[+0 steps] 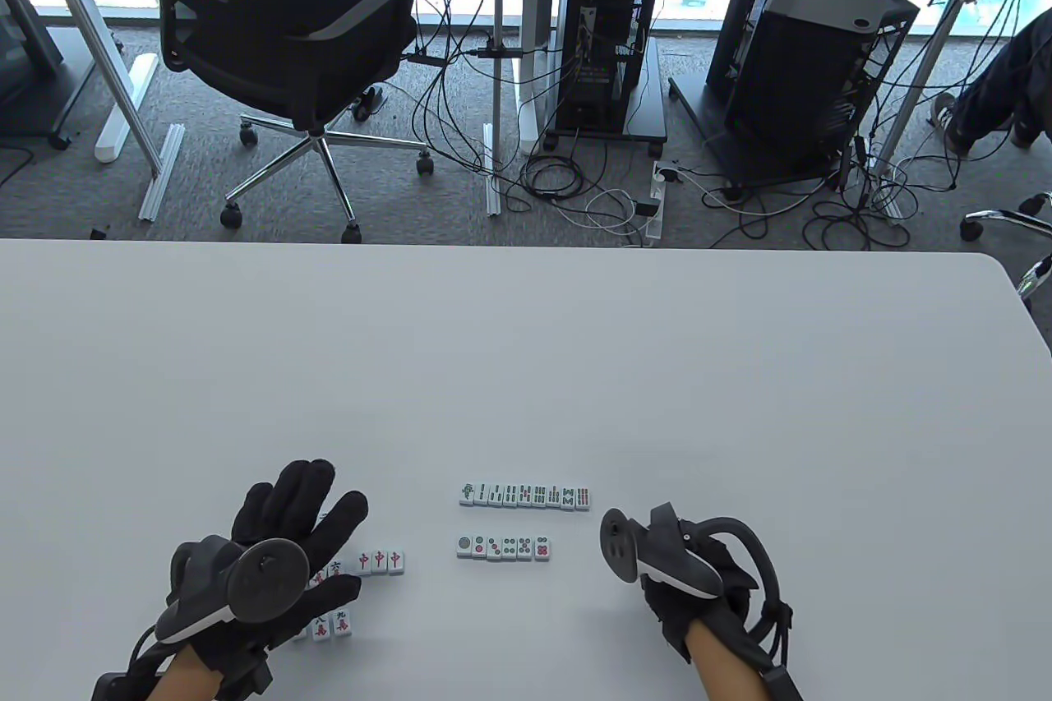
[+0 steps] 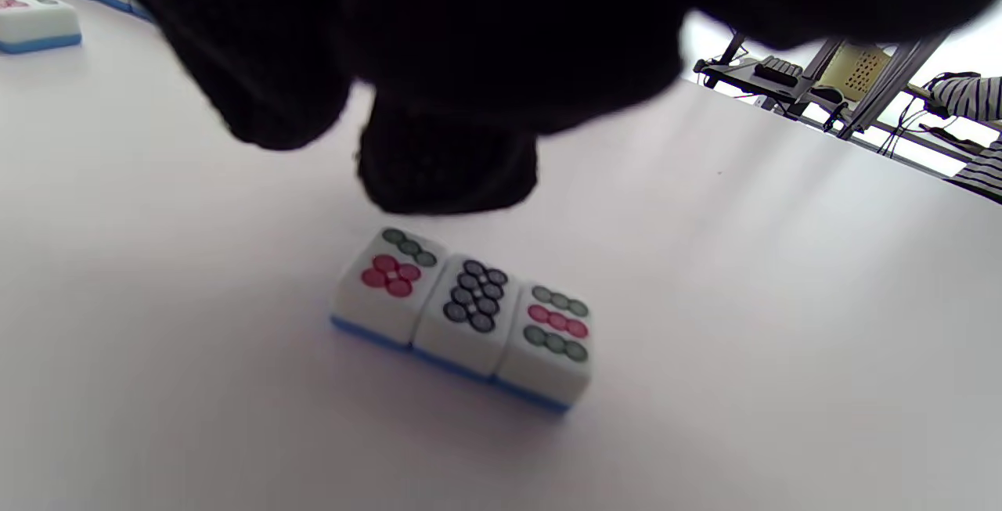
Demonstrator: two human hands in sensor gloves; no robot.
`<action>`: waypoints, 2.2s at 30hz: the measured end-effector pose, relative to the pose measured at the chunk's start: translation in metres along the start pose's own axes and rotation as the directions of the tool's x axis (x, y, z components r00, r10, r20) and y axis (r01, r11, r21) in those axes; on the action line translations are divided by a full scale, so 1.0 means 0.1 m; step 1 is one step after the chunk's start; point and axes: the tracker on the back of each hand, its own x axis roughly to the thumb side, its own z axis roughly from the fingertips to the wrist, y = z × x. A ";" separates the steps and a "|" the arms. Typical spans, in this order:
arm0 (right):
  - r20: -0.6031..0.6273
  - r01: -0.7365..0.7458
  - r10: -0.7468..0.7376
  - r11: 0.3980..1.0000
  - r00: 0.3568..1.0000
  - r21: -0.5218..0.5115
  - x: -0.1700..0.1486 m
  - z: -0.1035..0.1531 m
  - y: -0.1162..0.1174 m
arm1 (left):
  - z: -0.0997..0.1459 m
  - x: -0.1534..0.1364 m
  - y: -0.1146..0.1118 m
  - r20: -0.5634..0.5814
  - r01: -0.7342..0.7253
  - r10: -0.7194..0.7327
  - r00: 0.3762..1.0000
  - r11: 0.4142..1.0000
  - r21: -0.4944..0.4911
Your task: Mahjong suit sorting
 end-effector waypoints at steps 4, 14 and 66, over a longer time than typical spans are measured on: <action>-0.020 0.028 -0.026 0.995 0.999 0.099 -0.12 0.04 0.16 | 0.01 0.01 0.00 -0.003 0.010 -0.010 1.000 1.000 -0.011; 0.037 -0.137 0.139 0.989 0.990 -0.053 0.10 0.02 0.28 | 0.00 0.03 0.00 -0.004 0.016 -0.016 1.000 1.000 -0.014; -0.055 0.006 -0.007 1.000 0.998 -0.013 -0.24 0.10 0.14 | 0.01 0.03 0.04 -0.014 0.012 -0.012 1.000 1.000 -0.008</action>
